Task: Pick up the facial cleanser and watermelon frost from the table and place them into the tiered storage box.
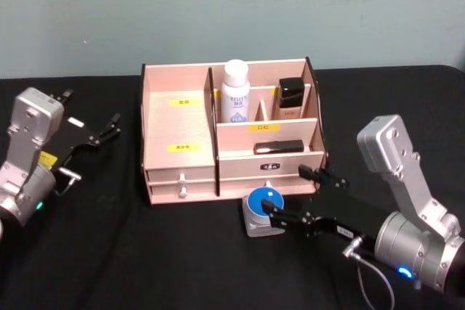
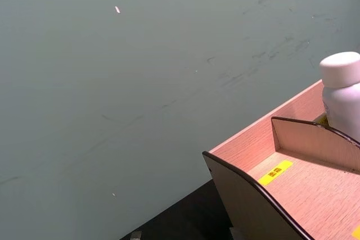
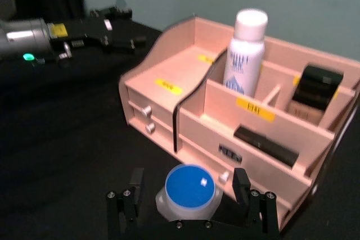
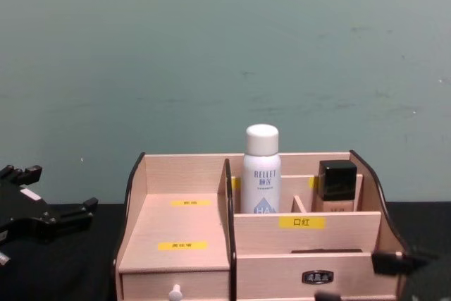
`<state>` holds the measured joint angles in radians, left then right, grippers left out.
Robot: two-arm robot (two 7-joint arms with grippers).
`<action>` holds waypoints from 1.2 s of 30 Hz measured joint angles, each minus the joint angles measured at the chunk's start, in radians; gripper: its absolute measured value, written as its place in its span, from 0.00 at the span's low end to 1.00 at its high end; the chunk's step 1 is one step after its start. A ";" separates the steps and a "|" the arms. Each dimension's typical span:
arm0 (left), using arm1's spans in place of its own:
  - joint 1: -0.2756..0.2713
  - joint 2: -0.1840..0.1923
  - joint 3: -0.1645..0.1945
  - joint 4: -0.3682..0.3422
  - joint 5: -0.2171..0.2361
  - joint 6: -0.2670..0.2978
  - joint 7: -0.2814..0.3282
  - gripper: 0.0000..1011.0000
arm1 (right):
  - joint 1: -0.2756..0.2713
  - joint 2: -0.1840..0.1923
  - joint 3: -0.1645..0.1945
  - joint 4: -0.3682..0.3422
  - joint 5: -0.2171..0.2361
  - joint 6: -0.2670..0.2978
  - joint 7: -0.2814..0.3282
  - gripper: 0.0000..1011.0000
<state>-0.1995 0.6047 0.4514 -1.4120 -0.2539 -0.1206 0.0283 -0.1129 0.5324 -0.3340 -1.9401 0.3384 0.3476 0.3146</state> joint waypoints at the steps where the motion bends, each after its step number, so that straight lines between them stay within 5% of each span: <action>1: 0.000 0.000 0.000 0.000 0.000 0.000 0.000 1.00 | -0.003 -0.001 0.000 0.002 0.001 0.005 -0.002 0.99; 15: 0.000 0.000 0.000 0.000 0.000 0.000 0.000 1.00 | 0.017 -0.049 -0.023 0.071 -0.003 0.069 -0.022 0.99; 36: 0.000 0.000 0.000 0.000 0.000 0.000 0.000 1.00 | 0.079 -0.088 -0.064 0.144 -0.041 0.093 -0.013 0.99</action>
<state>-0.1995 0.6047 0.4514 -1.4120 -0.2539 -0.1205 0.0283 -0.0340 0.4443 -0.3979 -1.7958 0.2975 0.4406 0.3017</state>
